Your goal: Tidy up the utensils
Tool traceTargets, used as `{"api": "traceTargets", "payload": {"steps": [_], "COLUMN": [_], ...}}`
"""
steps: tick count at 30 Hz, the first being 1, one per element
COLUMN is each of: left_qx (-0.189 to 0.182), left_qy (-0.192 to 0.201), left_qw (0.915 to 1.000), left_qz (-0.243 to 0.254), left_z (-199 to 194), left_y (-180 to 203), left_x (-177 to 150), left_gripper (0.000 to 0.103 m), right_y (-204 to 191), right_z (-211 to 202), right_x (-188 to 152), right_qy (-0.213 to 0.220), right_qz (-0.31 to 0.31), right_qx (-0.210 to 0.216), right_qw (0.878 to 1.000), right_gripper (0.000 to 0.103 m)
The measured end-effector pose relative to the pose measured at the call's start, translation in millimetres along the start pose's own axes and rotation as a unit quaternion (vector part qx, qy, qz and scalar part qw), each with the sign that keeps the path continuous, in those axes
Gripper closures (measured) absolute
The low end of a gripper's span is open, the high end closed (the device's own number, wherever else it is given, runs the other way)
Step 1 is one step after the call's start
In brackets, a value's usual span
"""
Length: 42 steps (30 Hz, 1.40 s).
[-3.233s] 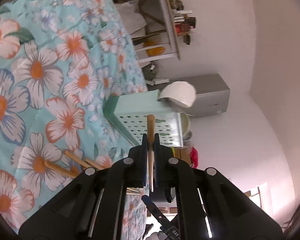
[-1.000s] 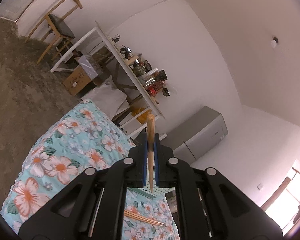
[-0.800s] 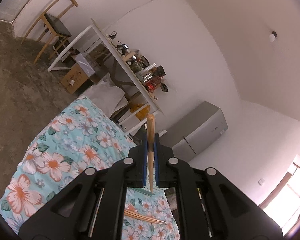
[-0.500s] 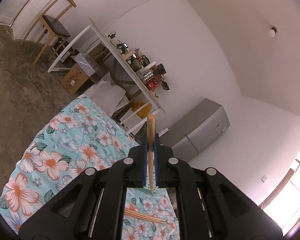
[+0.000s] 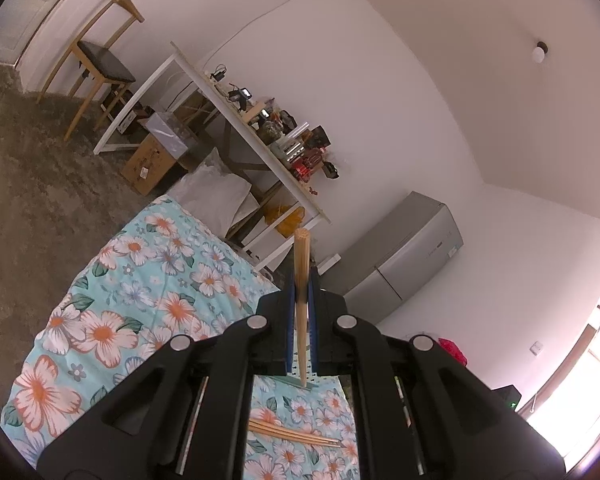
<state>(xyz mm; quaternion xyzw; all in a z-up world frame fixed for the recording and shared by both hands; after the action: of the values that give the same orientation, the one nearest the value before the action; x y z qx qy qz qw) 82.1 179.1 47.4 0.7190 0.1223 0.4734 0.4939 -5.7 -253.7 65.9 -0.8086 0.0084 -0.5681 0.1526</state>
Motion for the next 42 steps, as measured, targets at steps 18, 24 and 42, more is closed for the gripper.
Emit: {"api": "traceTargets", "payload": {"steps": [18,24,42], "left_qx": [-0.004,-0.004,-0.007], "left_qy": [-0.001,-0.001,-0.005], "left_qw": [1.0,1.0,1.0], "left_qz": [0.005,0.005,0.002], "left_z": [-3.4,-1.7,-1.1], "left_y": [7.2,8.5,10.1], "left_x": [2.7,1.0,-1.2], "left_gripper": [0.098,0.098,0.098], "right_y": [-3.1,-4.9,-7.3], "right_z": [2.1,3.8,3.9], "right_x": [-0.2,0.8,1.8], "right_qy": [0.001,0.002,0.003], "right_qz": [0.003,0.0,-0.001], "right_qx": [0.012,0.015,0.016], "right_qw": [1.0,1.0,1.0], "right_gripper": [0.097,0.097,0.097]}}
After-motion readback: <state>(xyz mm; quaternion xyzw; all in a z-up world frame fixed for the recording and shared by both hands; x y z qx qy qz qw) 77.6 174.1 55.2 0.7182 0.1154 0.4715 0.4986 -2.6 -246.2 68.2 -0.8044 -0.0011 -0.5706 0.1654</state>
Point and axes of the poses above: each gripper's, at about its wrist camera, not at the fingertips, and z roughly the way its jaws point, y to its right, x to its top, the point moved 3 cm from there along z, roughly the way its jaws point, and after that the axes turned 7 degrees about -z, right-handed, at the moved point
